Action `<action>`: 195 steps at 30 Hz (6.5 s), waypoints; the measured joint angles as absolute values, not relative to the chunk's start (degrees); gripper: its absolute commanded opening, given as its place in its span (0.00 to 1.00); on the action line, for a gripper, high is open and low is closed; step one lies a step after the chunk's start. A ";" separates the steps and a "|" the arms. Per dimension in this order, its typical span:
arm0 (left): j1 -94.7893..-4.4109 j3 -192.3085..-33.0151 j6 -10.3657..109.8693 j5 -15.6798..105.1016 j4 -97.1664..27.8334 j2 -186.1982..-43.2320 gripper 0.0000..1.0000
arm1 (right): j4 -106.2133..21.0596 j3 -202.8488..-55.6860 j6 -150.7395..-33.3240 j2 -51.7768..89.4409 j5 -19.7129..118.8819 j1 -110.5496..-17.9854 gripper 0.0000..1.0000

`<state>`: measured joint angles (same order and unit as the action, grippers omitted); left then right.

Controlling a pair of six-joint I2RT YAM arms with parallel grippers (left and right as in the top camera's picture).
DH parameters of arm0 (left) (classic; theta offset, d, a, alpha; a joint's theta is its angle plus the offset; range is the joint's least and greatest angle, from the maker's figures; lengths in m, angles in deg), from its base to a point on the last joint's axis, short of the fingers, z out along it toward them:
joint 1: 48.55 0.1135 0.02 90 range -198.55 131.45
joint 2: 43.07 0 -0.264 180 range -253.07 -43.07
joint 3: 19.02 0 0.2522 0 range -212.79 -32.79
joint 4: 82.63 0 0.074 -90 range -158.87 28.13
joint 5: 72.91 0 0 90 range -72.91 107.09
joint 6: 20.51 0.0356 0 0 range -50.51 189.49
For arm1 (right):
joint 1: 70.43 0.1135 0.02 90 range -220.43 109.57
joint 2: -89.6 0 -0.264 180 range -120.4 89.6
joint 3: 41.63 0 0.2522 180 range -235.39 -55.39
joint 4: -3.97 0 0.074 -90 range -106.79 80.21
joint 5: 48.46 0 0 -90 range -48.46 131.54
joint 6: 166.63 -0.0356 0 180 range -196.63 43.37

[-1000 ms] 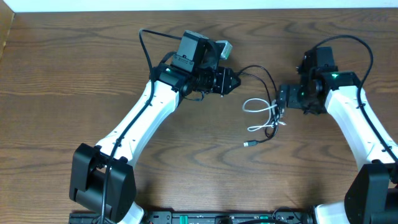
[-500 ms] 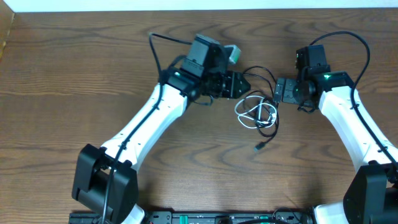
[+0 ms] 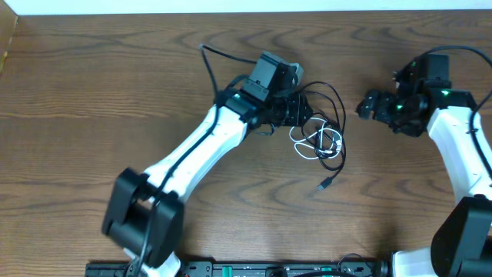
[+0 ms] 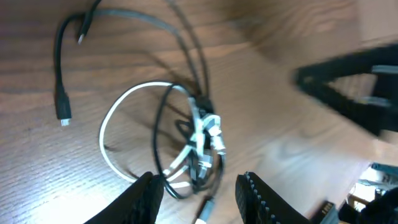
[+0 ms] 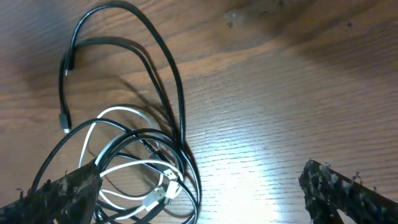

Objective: Untangle cables

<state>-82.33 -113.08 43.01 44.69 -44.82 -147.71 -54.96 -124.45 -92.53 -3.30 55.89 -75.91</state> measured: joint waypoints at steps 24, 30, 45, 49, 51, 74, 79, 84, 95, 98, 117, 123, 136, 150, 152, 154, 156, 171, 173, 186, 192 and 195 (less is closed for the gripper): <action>-82.59 -113.08 44.47 46.98 -54.65 -154.77 0.07 | -53.12 -124.45 -89.56 -3.30 63.41 -72.32 0.95; -80.89 -113.51 43.77 46.98 -54.85 -140.34 0.08 | -48.86 -124.45 -88.08 -3.30 70.60 -69.74 0.90; -81.00 -114.30 39.29 47.20 -56.05 -135.53 0.07 | -39.09 -124.45 -89.32 -3.30 78.36 -65.35 0.86; -80.78 -114.30 39.05 47.22 -56.67 -135.42 0.07 | -37.67 -124.45 -90.22 -3.95 77.83 -64.37 0.85; -80.45 -114.30 38.64 47.22 -56.69 -135.18 0.08 | -36.69 -124.45 -90.94 -5.27 77.64 -63.93 0.83; -71.21 -114.28 38.00 48.60 -51.68 -121.41 0.07 | -32.73 -124.58 -94.61 -21.05 78.80 -62.79 0.83; -71.18 -114.28 38.00 48.69 -51.22 -122.77 0.08 | -32.80 -124.67 -89.76 -13.26 84.24 -62.79 0.89; -71.18 -114.28 38.00 48.69 -51.25 -123.21 0.08 | -32.51 -125.61 -87.18 -5.35 87.91 -62.62 0.89; -71.18 -114.28 37.94 48.69 -52.10 -123.23 0.07 | -32.34 -125.85 -86.17 -6.12 90.42 -59.93 0.88; -71.18 -114.28 37.94 48.69 -52.40 -123.23 0.08 | -31.53 -125.85 -86.09 -8.63 90.34 -57.61 0.86; -65.02 -114.28 37.76 48.95 -53.85 -123.29 0.07 | -39.94 -125.85 -96.51 -19.87 56.35 -55.71 0.65; -56.93 -114.10 36.67 49.83 -52.69 -122.86 0.07 | -42.72 -126.13 -97.52 -19.84 51.91 -55.62 0.65; -50.94 -114.10 41.00 49.15 -32.64 -123.27 0.07 | -52.69 -126.94 -93.80 -19.84 52.15 -55.95 0.46; -39.64 -117.56 45.59 42.53 -31.79 -122.83 0.07 | -54.87 -128.71 -94.26 -19.84 39.72 -59.12 0.49; -37.83 -118.06 45.59 42.39 -31.64 -120.87 0.08 | -54.46 -128.60 -94.26 -19.84 39.30 -59.19 0.52; -36.76 -118.43 45.61 42.35 -30.74 -119.23 0.07 | -53.45 -128.38 -93.93 -19.84 39.85 -59.23 0.56; -36.61 -118.69 45.70 42.77 -29.30 -118.18 0.08 | -51.72 -128.29 -92.45 -19.84 42.34 -59.27 0.57; -46.05 -118.76 47.10 46.42 -22.98 -120.21 0.07 | -36.25 -129.82 -87.05 -19.84 70.34 -55.38 0.68; -46.42 -118.76 47.42 44.78 -19.20 -120.21 0.08 | -35.68 -129.87 -87.77 -19.84 70.67 -54.01 0.67; -63.84 -111.53 48.15 41.13 -19.33 -120.63 0.07 | -41.25 -130.61 -89.43 -19.84 71.21 -59.03 0.65; -76.74 -110.21 44.95 42.74 -37.48 -124.76 0.08 | -50.83 -135.59 -87.18 -19.84 70.99 -68.02 0.68; -81.83 -110.15 43.31 44.67 -47.09 -126.83 0.08 | -53.23 -137.98 -85.15 -19.73 71.06 -70.81 0.71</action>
<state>-81.83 -110.15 43.31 44.67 -47.09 -126.83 -53.23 -137.98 -85.15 -19.73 71.06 -70.81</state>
